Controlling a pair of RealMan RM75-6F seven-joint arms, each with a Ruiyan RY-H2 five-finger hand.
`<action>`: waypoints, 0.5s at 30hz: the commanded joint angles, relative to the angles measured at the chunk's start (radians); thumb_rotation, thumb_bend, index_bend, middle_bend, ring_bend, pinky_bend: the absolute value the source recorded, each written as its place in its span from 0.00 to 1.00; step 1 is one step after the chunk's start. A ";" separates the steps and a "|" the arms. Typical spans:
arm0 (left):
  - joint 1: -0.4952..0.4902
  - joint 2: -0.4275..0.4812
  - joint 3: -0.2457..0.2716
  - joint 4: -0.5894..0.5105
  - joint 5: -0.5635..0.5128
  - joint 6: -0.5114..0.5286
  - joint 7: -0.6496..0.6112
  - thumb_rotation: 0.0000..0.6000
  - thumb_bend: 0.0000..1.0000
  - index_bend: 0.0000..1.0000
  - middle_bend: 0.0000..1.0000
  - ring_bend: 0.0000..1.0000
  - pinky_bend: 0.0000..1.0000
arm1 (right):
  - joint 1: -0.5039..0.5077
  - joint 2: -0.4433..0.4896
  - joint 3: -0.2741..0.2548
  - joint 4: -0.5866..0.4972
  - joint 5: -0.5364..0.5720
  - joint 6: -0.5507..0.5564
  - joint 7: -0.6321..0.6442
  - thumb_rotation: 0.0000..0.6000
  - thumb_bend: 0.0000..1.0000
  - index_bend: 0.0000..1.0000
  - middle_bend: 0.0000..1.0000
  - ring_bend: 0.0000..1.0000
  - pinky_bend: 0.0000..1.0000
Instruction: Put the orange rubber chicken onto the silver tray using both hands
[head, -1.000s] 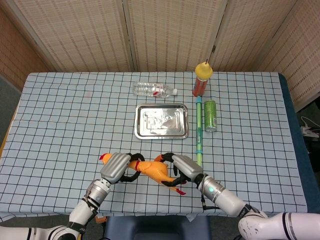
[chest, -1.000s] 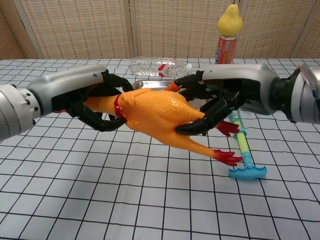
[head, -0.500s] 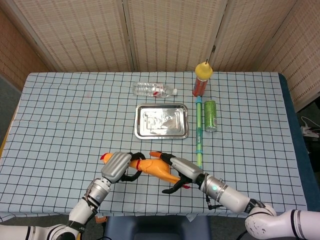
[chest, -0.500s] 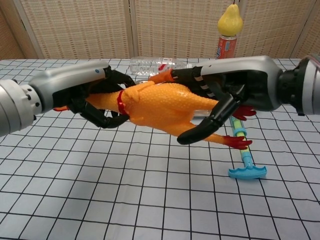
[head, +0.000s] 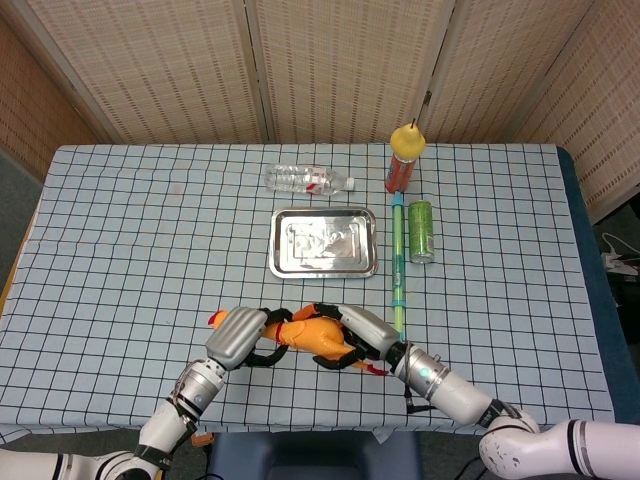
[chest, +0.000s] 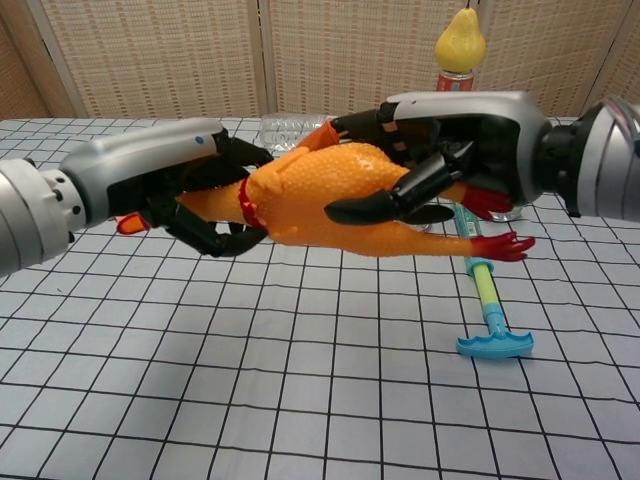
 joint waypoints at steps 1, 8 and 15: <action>0.000 0.004 0.000 0.000 0.003 0.002 -0.003 1.00 0.73 0.82 0.66 0.48 0.58 | 0.002 0.004 -0.005 -0.002 0.004 0.001 -0.017 1.00 0.41 0.99 0.80 0.90 1.00; -0.003 0.013 -0.005 0.012 -0.007 -0.002 -0.017 1.00 0.73 0.82 0.66 0.48 0.58 | 0.009 0.008 -0.029 -0.010 0.012 0.003 -0.064 1.00 0.46 1.00 0.81 0.93 1.00; -0.006 0.016 -0.007 0.021 -0.014 -0.003 -0.023 1.00 0.73 0.82 0.66 0.48 0.58 | 0.012 0.012 -0.040 -0.021 0.012 0.018 -0.099 1.00 0.42 0.78 0.69 0.71 0.94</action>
